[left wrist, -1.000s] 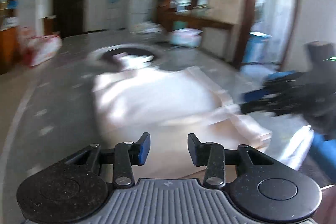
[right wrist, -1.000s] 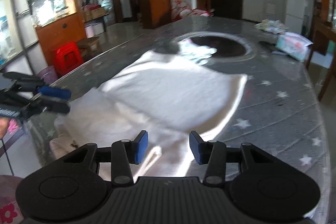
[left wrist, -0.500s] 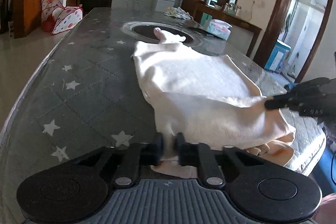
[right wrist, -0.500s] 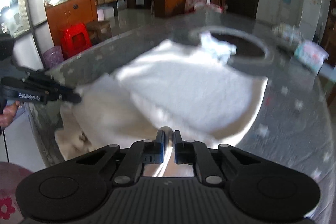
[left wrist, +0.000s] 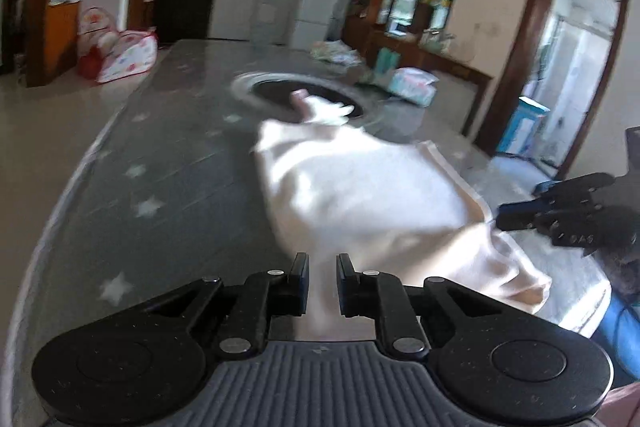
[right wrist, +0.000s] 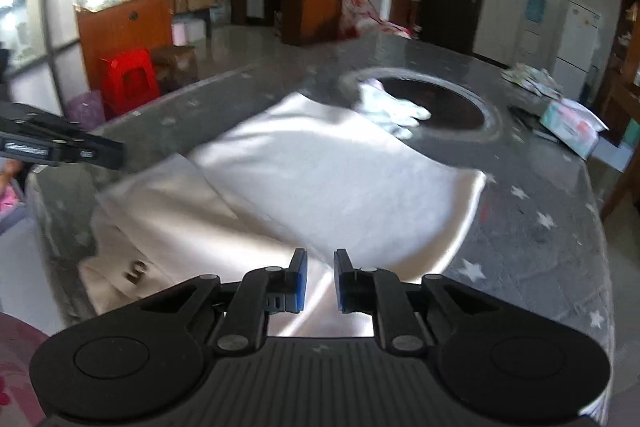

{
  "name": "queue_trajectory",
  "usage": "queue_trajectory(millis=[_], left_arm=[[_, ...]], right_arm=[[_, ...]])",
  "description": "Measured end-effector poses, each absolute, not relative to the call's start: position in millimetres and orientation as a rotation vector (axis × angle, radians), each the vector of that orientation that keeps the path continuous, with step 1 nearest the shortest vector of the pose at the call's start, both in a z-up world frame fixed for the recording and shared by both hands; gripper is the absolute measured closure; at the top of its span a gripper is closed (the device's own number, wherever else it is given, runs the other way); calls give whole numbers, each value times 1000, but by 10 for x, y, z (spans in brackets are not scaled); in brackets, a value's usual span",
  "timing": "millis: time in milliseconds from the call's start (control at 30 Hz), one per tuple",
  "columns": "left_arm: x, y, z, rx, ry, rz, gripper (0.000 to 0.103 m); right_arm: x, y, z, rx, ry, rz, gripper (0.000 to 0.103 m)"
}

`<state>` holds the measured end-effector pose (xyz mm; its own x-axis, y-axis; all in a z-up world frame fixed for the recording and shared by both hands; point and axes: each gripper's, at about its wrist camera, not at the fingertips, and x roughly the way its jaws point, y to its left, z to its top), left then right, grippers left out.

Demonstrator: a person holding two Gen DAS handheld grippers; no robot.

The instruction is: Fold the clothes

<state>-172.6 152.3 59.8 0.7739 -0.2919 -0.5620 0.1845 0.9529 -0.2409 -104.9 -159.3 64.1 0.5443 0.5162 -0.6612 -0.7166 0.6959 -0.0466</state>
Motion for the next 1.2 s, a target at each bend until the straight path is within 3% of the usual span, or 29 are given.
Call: queue_trajectory(millis=[200,367,433,600,667,767,1200], left_arm=[[-1371,1223,511,-78,647,-301,86],[-1298,1213,475,-18,636,-252,60],[-1265,1260,437,-23,646,-234,60],[-1188,1307,327,-7,664,-233,65],[-1171,1318,318,-7,658,-243,87],[-1188,1357,348,-31,633,-222,99],[-1215,1448,457,-91,606,-165,94]], right_arm=[[-1066,-1418,507,-346,700,803,82],[-1061,-1400,443,-348,716,807,73],[-1052,-1413,427,-346,723,805,73],[-1034,-1425,388,-343,735,802,72],[-1030,-1424,381,-342,738,802,71],[-1027,-1422,377,-342,739,803,70],[-1025,-1417,421,-334,714,807,68]])
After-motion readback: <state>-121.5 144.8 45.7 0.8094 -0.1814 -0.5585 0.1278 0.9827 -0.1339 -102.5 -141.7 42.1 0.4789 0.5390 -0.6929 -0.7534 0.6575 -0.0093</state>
